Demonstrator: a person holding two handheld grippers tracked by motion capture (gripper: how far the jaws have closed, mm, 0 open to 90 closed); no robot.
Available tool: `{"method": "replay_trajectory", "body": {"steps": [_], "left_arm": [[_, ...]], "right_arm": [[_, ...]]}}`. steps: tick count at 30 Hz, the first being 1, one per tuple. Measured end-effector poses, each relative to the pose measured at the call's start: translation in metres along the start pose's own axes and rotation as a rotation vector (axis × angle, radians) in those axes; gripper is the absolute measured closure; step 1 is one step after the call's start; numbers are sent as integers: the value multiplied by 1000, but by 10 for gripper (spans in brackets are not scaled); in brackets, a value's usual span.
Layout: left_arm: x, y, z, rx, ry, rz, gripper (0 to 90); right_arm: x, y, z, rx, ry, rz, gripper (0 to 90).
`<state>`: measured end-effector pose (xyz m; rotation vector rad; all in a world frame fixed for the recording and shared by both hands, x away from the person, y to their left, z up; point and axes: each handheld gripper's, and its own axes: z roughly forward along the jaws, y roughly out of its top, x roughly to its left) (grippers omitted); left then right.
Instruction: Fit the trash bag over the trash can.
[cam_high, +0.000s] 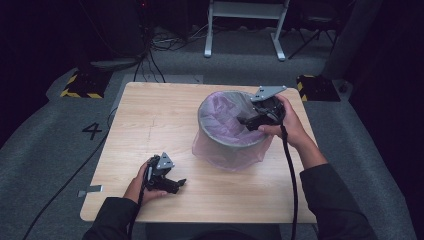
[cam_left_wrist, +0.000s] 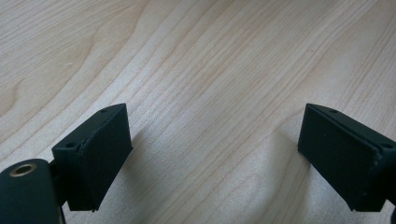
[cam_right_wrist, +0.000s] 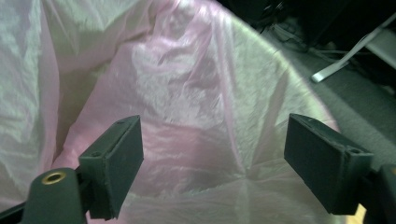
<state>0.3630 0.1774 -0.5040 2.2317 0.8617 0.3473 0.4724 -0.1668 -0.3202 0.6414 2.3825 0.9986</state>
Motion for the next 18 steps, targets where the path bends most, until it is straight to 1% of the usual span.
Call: {"method": "replay_trajectory", "body": {"steps": [1,4,10,11,13,15,17,18], "left_arm": [[0,0,0,-1,0,1,95],[0,0,0,-1,0,2,95],[0,0,0,-1,-2,-1,95],[0,0,0,0,-1,-2,95],[0,0,0,-1,-2,-3,95],[0,0,0,1,0,-1,95],[0,0,0,-1,-1,1,95],[0,0,0,-1,0,2,95]], "right_arm": [[0,0,-1,-9,-2,-3,207],[1,1,-5,-41,17,10,207],[5,1,-10,-70,22,28,191],[6,1,-11,-82,17,27,190],[6,0,-13,-104,21,44,187],[7,-1,-14,-118,14,49,184],[8,-2,-15,-127,19,52,182],[8,-2,-16,-131,22,47,181]]}}
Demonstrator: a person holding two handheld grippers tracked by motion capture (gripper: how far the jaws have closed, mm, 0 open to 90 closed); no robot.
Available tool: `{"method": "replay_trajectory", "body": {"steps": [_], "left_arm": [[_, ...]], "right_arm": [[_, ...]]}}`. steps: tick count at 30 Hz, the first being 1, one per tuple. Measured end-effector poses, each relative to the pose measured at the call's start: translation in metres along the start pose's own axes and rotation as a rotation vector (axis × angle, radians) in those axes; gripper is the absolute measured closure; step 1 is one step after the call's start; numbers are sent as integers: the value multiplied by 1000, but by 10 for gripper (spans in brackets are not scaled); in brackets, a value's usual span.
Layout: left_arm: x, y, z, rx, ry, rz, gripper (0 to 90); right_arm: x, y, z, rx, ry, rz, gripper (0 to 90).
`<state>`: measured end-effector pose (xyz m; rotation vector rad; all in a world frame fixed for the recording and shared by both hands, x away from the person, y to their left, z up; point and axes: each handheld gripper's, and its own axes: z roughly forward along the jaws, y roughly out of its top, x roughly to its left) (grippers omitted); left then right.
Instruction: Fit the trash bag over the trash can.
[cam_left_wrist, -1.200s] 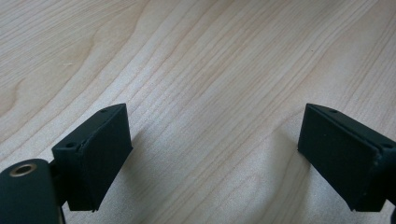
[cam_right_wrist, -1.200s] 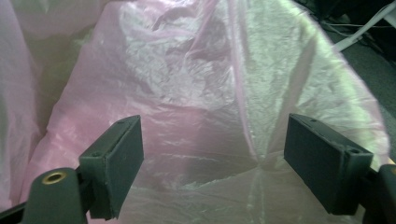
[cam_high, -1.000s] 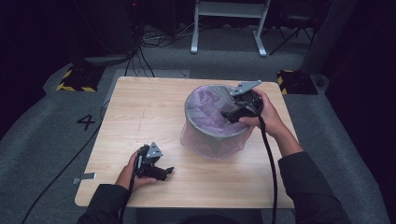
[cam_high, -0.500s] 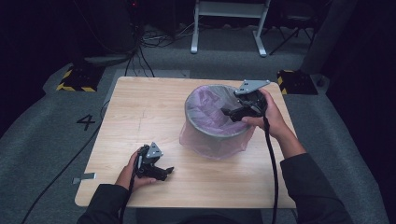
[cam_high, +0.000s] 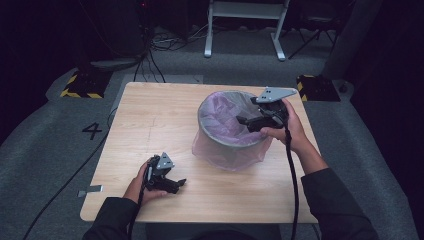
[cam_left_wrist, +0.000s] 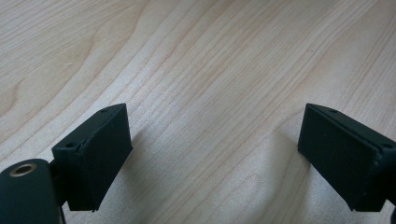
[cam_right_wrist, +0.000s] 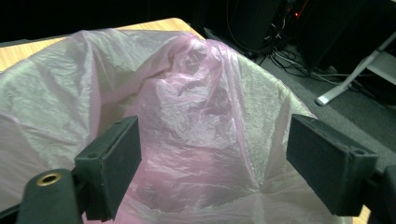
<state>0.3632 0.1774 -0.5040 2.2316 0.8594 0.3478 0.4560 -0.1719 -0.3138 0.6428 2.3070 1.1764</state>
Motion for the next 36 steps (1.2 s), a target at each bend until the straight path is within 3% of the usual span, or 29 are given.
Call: {"method": "replay_trajectory", "body": {"steps": [16,36], "left_arm": [[0,0,0,1,0,-2,95],[0,0,0,1,0,-3,95]], "right_arm": [[4,-6,-15,-38,-17,9,165],[10,-12,-31,-51,1,-3,164]]}}
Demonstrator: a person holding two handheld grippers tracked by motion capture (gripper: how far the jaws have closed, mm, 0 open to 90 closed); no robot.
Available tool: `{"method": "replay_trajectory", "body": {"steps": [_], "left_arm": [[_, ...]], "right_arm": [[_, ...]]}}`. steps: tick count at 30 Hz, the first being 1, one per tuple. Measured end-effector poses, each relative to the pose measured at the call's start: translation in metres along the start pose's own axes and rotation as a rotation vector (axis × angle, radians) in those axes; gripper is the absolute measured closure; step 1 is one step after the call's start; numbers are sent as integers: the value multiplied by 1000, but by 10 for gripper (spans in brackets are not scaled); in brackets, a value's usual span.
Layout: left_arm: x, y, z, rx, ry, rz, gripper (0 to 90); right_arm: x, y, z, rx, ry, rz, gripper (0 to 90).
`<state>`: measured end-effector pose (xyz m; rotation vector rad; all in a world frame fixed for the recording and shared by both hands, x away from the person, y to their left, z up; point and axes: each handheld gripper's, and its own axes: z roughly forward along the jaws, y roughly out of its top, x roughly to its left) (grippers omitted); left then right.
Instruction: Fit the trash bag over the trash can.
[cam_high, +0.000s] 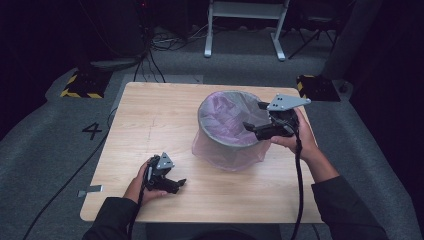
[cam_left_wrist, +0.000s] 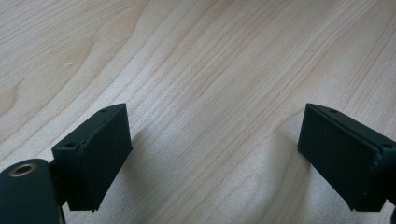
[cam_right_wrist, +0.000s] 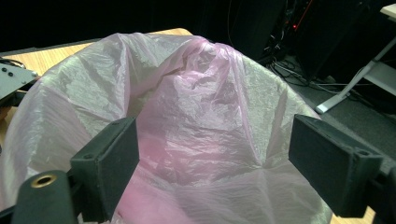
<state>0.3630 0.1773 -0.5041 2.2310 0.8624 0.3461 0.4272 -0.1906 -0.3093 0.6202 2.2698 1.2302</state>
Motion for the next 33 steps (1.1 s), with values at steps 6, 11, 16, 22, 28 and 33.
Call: {"method": "replay_trajectory", "body": {"steps": [6,11,16,22,28,33], "left_arm": [[0,0,0,-1,0,3,95],[0,0,0,0,0,3,95],[0,0,0,-1,0,3,95],[0,0,0,0,0,3,95],[0,0,0,-1,0,3,95],[0,0,0,0,0,2,95]], "right_arm": [[4,-1,-5,-3,14,-11,164],[8,-4,-9,-5,16,-25,164],[11,-8,-14,-3,14,-38,164],[12,-14,-20,1,-5,-51,164],[15,-19,-25,14,-23,-71,164],[17,-21,-30,17,-30,-80,164]]}}
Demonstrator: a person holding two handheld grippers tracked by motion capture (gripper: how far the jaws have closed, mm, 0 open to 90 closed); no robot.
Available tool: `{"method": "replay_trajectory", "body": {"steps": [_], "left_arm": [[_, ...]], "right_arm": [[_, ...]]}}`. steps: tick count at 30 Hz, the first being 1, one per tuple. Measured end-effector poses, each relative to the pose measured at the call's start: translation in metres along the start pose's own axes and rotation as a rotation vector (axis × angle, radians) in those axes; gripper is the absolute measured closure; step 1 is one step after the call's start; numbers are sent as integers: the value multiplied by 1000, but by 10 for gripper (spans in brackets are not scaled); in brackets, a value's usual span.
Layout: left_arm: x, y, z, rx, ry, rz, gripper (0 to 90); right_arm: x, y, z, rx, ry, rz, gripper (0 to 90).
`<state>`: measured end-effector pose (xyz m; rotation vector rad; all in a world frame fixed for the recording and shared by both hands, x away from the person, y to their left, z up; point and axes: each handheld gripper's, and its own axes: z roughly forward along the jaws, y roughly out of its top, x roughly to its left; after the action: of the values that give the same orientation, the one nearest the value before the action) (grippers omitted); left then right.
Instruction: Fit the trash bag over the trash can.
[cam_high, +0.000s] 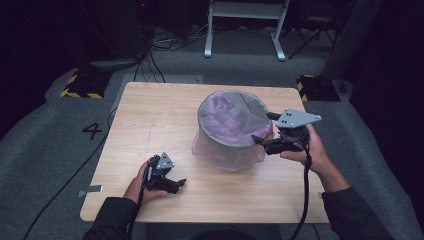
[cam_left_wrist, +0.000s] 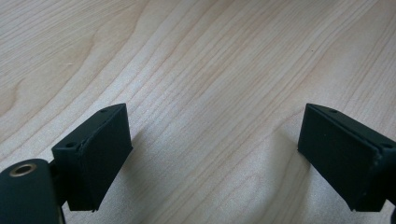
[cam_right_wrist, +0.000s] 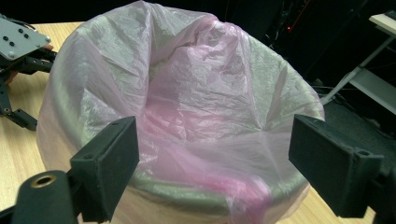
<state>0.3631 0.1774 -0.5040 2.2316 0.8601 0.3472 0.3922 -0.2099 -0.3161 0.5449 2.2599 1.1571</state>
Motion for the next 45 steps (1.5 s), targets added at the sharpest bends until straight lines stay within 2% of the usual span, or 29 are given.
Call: {"method": "replay_trajectory", "body": {"steps": [10,23,45], "left_arm": [[0,0,0,0,0,1,95],[0,0,0,0,0,1,95],[0,0,0,0,0,1,95]], "right_arm": [[3,-9,-10,-4,-9,-3,164],[5,-22,-15,23,-11,-9,164],[10,-44,-10,75,-8,-3,164]]}}
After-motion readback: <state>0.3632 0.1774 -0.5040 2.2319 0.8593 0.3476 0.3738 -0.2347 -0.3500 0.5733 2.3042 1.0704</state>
